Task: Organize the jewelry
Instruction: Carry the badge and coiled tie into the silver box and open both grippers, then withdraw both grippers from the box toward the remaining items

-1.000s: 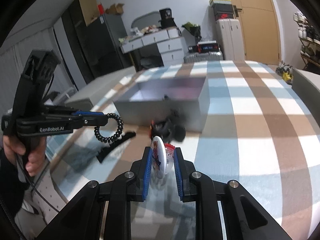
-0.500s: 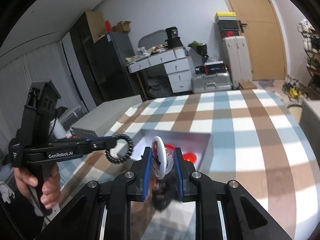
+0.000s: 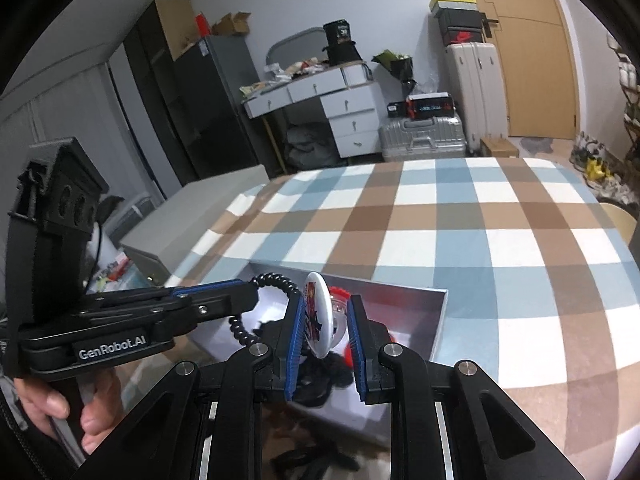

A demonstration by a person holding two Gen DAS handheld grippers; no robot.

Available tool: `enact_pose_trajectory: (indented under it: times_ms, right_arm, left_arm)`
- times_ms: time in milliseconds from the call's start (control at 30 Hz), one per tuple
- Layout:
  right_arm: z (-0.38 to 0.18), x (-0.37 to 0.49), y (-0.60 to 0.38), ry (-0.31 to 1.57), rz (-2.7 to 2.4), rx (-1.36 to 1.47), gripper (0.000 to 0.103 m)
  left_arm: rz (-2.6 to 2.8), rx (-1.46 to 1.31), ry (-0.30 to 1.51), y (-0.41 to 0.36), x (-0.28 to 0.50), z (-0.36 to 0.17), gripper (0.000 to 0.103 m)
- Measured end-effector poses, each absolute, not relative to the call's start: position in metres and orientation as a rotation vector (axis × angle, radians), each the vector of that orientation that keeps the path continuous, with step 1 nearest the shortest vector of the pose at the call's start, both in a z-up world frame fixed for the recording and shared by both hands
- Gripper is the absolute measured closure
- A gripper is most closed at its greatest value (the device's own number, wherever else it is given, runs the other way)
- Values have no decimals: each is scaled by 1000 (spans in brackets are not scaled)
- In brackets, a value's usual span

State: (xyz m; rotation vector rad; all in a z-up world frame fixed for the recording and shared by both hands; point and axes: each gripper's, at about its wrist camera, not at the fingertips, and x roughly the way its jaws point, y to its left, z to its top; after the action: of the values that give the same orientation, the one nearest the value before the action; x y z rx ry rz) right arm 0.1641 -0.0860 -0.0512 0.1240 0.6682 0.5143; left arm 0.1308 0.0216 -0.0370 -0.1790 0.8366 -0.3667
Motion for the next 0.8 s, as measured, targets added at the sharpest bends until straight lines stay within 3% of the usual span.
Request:
enact_pose_trajectory:
  times_ms: [533,800]
  right_arm:
    - [-61,173,-87,707,513,151,80]
    - [-39,151,-90,627,529,143,80]
  left_arm:
    - [-374,-160,881,17,135,-42,98]
    - [-338,-104,857,13,124,-31,88]
